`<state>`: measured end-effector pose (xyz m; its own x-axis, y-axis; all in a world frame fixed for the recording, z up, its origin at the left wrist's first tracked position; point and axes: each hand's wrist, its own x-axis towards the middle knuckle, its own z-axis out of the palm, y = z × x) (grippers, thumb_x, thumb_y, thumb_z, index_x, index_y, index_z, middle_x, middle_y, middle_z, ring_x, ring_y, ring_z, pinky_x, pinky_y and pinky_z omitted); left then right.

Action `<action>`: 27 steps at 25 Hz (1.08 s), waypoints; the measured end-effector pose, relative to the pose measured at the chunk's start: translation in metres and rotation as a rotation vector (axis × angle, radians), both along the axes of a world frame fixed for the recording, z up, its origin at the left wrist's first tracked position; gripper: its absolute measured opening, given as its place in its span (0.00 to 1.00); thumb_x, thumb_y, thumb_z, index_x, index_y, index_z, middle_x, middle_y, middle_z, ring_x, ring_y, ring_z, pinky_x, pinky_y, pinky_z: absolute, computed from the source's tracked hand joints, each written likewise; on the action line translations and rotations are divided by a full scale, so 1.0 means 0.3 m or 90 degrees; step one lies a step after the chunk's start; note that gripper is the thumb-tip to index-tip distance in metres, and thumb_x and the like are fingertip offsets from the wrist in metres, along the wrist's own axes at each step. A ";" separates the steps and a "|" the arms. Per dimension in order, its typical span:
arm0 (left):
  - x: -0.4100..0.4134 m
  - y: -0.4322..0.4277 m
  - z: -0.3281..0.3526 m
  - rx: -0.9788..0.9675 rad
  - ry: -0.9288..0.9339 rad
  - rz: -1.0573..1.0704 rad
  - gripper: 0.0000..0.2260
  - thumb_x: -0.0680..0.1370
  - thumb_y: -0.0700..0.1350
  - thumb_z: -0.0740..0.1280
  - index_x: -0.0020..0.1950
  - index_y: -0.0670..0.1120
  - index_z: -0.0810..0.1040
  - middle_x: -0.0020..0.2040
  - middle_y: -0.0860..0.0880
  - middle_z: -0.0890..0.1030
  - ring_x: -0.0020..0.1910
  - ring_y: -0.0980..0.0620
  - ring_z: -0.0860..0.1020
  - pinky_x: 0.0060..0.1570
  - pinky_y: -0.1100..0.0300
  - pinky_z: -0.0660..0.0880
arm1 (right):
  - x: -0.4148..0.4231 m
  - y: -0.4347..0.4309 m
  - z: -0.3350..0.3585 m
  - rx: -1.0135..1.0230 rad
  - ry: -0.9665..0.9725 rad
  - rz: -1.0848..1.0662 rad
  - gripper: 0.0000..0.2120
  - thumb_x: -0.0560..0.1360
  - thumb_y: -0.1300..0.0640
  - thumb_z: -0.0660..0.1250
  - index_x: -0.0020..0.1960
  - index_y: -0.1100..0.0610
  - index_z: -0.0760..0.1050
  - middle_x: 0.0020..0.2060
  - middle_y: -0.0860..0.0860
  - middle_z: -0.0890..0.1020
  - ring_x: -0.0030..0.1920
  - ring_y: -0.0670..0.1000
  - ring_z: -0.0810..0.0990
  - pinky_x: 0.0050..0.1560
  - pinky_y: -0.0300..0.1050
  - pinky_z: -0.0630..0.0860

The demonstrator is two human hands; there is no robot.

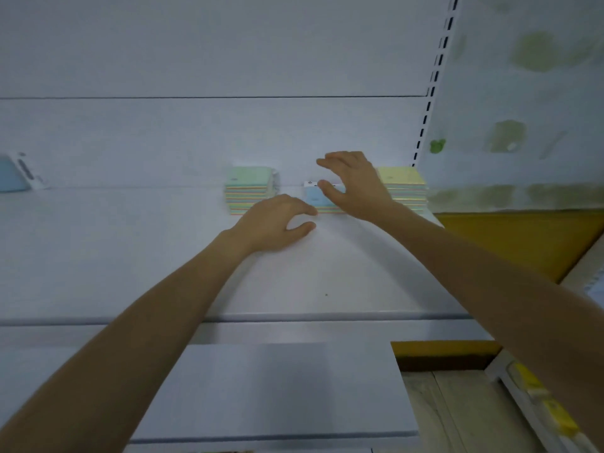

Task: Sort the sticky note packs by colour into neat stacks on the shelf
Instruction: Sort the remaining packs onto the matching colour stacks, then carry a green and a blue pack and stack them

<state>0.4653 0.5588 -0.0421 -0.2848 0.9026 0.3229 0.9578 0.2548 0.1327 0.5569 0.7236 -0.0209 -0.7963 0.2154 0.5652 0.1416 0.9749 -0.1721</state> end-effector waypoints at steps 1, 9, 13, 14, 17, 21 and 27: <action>-0.035 -0.061 0.007 0.005 0.008 0.016 0.16 0.77 0.53 0.60 0.63 0.52 0.75 0.64 0.55 0.77 0.65 0.53 0.72 0.60 0.59 0.67 | -0.037 -0.055 -0.007 0.016 -0.019 0.025 0.20 0.76 0.52 0.62 0.66 0.56 0.70 0.65 0.56 0.73 0.66 0.58 0.68 0.64 0.51 0.64; -0.387 -0.717 0.013 -0.034 0.049 0.245 0.19 0.79 0.56 0.55 0.68 0.52 0.70 0.70 0.52 0.72 0.69 0.51 0.68 0.66 0.56 0.65 | -0.425 -0.602 -0.014 0.054 -0.065 0.162 0.21 0.77 0.51 0.60 0.68 0.57 0.67 0.68 0.55 0.71 0.68 0.57 0.67 0.67 0.50 0.61; -0.532 -1.006 0.003 -0.047 0.037 0.345 0.21 0.79 0.56 0.53 0.70 0.51 0.67 0.72 0.50 0.69 0.71 0.49 0.65 0.68 0.53 0.63 | -0.627 -0.874 -0.042 0.040 -0.111 0.217 0.22 0.78 0.50 0.58 0.70 0.56 0.64 0.69 0.55 0.68 0.69 0.56 0.65 0.68 0.50 0.61; -0.567 -1.078 0.003 -0.039 0.038 0.366 0.21 0.79 0.56 0.53 0.70 0.51 0.67 0.72 0.50 0.69 0.71 0.49 0.65 0.68 0.53 0.63 | -0.680 -0.937 -0.046 0.027 -0.121 0.228 0.22 0.78 0.49 0.57 0.70 0.55 0.63 0.70 0.55 0.68 0.69 0.56 0.64 0.69 0.50 0.61; -0.670 -1.265 -0.003 -0.026 0.011 0.433 0.20 0.80 0.55 0.53 0.70 0.50 0.68 0.71 0.49 0.69 0.71 0.48 0.65 0.68 0.53 0.63 | -0.833 -1.092 -0.058 -0.008 -0.161 0.253 0.23 0.78 0.49 0.57 0.71 0.55 0.61 0.70 0.56 0.66 0.70 0.56 0.63 0.71 0.50 0.59; -0.813 -1.456 -0.012 -0.015 0.002 0.505 0.20 0.80 0.55 0.54 0.69 0.50 0.68 0.71 0.49 0.70 0.71 0.48 0.65 0.68 0.52 0.63 | -1.029 -1.239 -0.077 -0.004 -0.213 0.279 0.24 0.78 0.49 0.56 0.72 0.55 0.59 0.71 0.56 0.65 0.70 0.57 0.62 0.72 0.52 0.59; -1.051 -1.663 0.005 0.035 0.000 0.609 0.17 0.80 0.52 0.55 0.67 0.50 0.71 0.69 0.49 0.71 0.69 0.48 0.67 0.66 0.52 0.65 | -1.366 -1.341 -0.042 0.059 -0.181 0.315 0.24 0.78 0.51 0.57 0.72 0.57 0.60 0.71 0.57 0.64 0.70 0.58 0.61 0.70 0.53 0.60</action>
<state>0.1500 0.0599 -0.0407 -0.8934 0.2715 0.3580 0.3475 0.9226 0.1675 0.1471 0.3213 -0.0335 -0.9129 -0.2621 0.3129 -0.3074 0.9458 -0.1046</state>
